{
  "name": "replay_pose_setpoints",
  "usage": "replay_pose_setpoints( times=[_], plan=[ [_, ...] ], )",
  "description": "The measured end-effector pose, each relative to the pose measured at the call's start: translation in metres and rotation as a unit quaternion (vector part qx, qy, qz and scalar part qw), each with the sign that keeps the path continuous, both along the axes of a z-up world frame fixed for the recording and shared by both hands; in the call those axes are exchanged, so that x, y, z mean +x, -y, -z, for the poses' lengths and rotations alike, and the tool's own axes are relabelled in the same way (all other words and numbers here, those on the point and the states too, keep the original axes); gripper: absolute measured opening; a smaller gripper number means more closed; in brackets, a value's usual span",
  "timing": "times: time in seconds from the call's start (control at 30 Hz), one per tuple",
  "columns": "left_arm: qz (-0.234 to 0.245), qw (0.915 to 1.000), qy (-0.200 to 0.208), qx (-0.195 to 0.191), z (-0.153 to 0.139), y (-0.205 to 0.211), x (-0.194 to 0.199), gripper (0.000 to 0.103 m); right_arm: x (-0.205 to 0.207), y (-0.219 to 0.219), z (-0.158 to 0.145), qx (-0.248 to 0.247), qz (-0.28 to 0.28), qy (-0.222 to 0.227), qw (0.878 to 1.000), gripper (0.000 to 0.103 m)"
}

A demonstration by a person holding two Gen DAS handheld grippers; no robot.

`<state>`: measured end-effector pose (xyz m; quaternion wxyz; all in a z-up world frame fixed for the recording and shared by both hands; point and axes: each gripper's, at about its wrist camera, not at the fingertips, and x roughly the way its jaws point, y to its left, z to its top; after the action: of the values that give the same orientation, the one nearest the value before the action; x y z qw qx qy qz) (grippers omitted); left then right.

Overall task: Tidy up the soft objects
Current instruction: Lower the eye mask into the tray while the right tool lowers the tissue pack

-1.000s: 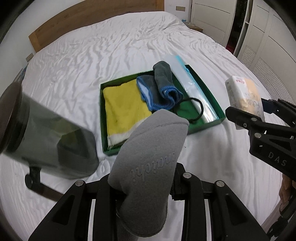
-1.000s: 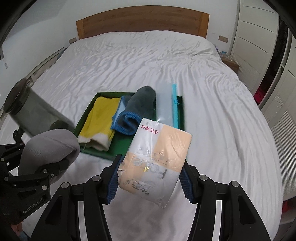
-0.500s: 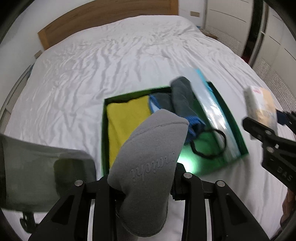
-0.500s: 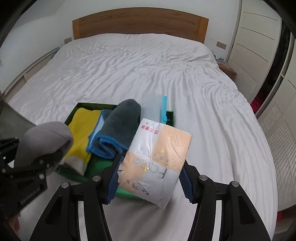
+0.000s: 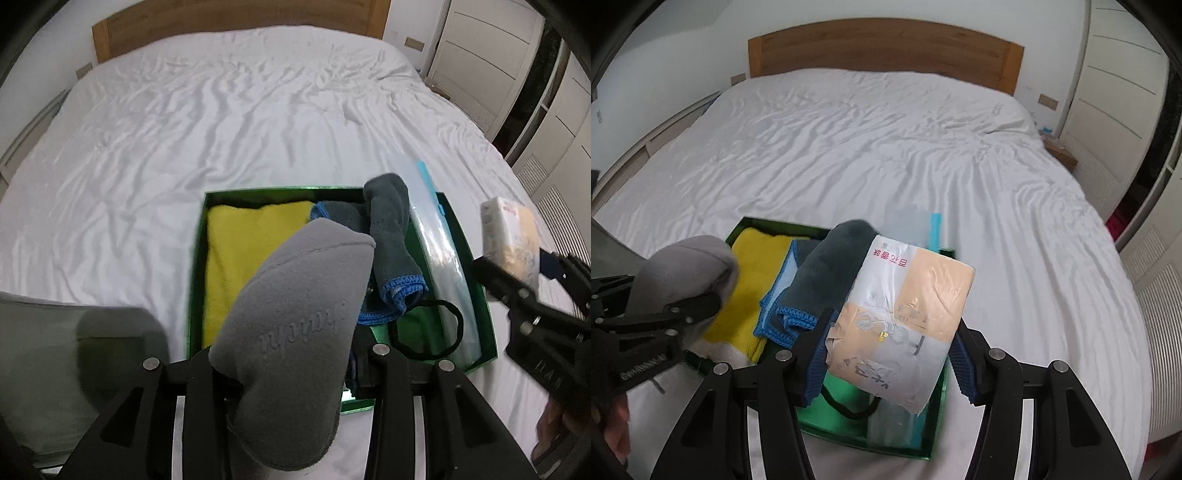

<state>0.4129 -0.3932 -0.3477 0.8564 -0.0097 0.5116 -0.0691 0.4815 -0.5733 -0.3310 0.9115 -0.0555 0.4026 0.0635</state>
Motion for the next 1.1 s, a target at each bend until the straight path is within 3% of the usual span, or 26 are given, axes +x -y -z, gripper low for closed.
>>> replay_pose_setpoints(
  times=[0.27,0.57,0.9,1.1],
  plan=[
    [-0.006,0.9998,0.01,0.018,0.015,0.016,0.033,0.037,0.041,-0.006,0.024,-0.023,0.005,-0.01,1.0,0.056],
    [-0.01,0.9989,-0.015,0.044,0.049,0.018,0.055,0.045,0.088,-0.013,0.054,-0.036,0.012,-0.028,0.999,0.057],
    [-0.013,0.9988,-0.023,0.041,0.057,0.014,0.058,0.049,0.099,-0.013,0.072,-0.031,0.018,-0.039,0.999,0.057],
    [-0.014,0.9986,-0.027,0.044,0.062,0.012,0.062,0.06,0.104,-0.013,0.078,-0.036,0.017,-0.042,0.998,0.057]
  ],
)
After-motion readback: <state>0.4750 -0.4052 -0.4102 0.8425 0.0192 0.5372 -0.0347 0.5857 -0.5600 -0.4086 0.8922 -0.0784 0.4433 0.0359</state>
